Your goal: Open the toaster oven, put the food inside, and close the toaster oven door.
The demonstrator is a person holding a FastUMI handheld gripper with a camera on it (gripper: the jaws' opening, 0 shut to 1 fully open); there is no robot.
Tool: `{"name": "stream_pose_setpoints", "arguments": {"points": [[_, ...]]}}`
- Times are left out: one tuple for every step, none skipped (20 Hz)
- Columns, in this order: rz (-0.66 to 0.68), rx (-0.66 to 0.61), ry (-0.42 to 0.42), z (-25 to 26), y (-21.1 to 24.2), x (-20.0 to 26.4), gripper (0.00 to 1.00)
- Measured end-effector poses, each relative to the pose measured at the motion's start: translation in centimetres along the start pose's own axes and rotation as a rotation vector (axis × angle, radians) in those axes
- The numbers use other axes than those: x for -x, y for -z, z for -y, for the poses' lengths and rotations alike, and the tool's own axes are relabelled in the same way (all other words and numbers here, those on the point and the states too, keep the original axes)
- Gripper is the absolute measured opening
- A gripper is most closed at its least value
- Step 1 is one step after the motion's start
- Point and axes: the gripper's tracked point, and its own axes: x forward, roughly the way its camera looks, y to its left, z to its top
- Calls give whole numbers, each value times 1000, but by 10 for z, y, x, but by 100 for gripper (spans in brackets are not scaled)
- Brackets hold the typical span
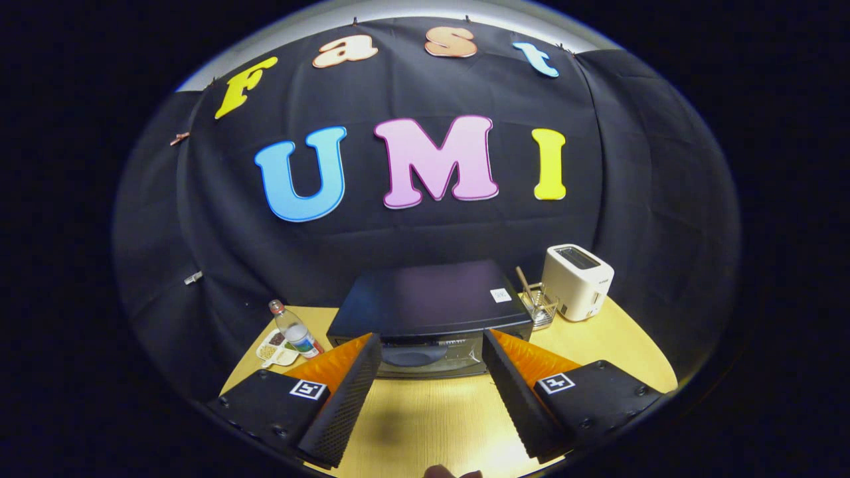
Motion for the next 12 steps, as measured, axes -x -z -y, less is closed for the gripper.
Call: {"name": "stream_pose_setpoints", "arguments": {"points": [[26, 0, 2, 2, -11, 10, 99], [52, -3, 3, 4, -22, 20, 99], [75, -10, 7, 6, -33, 29, 99], [98, -16, 11, 8, -43, 40, 99], [127, -15, 16, 9, -54, 49, 99], [156, 0, 26, 13, -67, 59, 99], [195, 28, 32, 15, -82, 71, 99], [240, 55, 32, 14, -98, 85, 99], [287, 86, 33, 13, -113, 98, 99], [327, 125, 35, 11, -124, 111, 98], [358, 158, 34, 8, -133, 123, 98], [382, 186, 23, 0, -140, 134, 98]]}}
